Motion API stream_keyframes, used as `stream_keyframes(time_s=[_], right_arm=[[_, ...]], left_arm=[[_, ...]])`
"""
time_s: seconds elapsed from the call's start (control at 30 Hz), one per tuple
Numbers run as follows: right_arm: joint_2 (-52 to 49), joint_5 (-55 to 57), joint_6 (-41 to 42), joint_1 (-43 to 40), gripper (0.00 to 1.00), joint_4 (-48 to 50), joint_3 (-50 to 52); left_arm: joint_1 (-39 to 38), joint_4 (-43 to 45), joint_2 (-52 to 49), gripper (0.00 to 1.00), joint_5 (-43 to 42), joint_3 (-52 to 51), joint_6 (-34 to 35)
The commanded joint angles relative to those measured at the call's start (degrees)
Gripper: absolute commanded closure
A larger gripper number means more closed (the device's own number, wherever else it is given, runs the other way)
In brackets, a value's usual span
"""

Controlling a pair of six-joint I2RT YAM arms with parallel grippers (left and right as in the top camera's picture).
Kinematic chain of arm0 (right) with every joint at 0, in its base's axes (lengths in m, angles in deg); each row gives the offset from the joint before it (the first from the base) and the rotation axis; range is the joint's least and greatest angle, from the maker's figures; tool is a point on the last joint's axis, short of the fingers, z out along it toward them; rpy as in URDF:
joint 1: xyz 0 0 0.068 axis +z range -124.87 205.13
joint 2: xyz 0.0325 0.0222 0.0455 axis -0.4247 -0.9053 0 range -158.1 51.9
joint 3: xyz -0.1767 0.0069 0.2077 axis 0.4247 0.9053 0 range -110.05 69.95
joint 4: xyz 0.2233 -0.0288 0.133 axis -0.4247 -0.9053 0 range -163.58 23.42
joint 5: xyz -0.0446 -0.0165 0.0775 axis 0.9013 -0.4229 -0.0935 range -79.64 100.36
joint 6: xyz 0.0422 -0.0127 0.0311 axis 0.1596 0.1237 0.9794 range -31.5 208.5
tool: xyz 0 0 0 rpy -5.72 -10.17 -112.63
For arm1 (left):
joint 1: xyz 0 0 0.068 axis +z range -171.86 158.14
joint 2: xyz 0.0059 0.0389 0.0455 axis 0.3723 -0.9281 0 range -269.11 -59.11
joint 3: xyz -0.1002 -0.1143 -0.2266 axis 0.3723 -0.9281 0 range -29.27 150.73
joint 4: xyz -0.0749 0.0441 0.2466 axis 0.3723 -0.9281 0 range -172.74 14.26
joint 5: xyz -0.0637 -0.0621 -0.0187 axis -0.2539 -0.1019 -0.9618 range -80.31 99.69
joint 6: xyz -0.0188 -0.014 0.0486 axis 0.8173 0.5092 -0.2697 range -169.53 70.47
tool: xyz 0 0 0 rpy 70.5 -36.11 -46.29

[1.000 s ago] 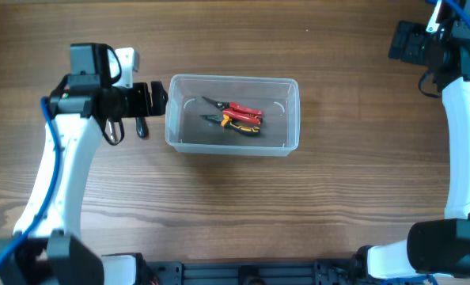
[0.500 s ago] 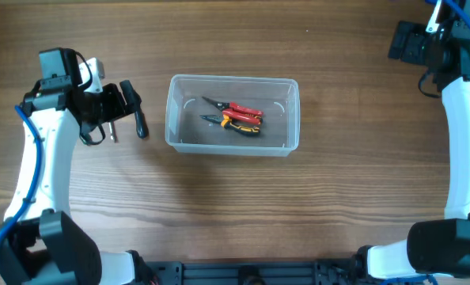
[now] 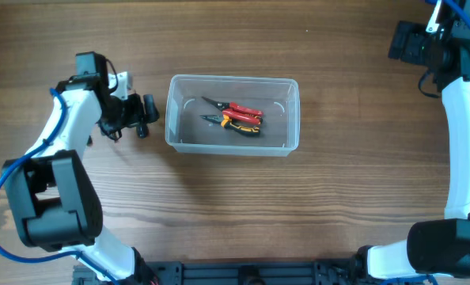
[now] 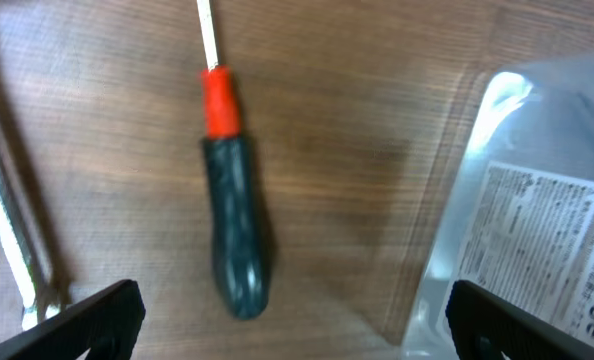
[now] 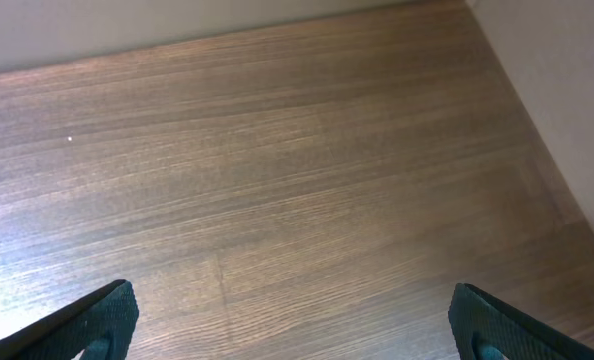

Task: Pack container
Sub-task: 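Move the left gripper over the black-and-red screwdriver, then close the left gripper on the black screwdriver handle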

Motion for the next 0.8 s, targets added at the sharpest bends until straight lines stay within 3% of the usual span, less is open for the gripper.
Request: stream_keyframes(time_s=[0.0, 0.6, 0.63, 0.7, 0.77], right_arm=[[-0.39, -0.24, 1.14, 0.07, 0.0, 0.17, 0.13], [-0.39, -0.24, 1.14, 0.07, 0.0, 0.2, 0.13], [-0.39, -0.24, 1.14, 0.07, 0.0, 0.17, 0.13], [-0.39, -0.24, 1.16, 0.07, 0.0, 0.17, 0.13], [-0.39, -0.24, 1.16, 0.07, 0.0, 0.17, 0.13]], left_arm=[[-1.31, 1.6, -0.87, 0.0, 2.95, 0.66, -3.61], [0.76, 4.24, -10.4, 0.01, 1.38, 0.66, -1.97], [0.76, 4.39, -10.4, 0.04, 1.38, 0.66, -1.97], [0.76, 4.79, -10.4, 0.21, 1.4, 0.66, -1.97], [0.74, 4.83, -10.4, 0.27, 1.4, 0.66, -1.97]])
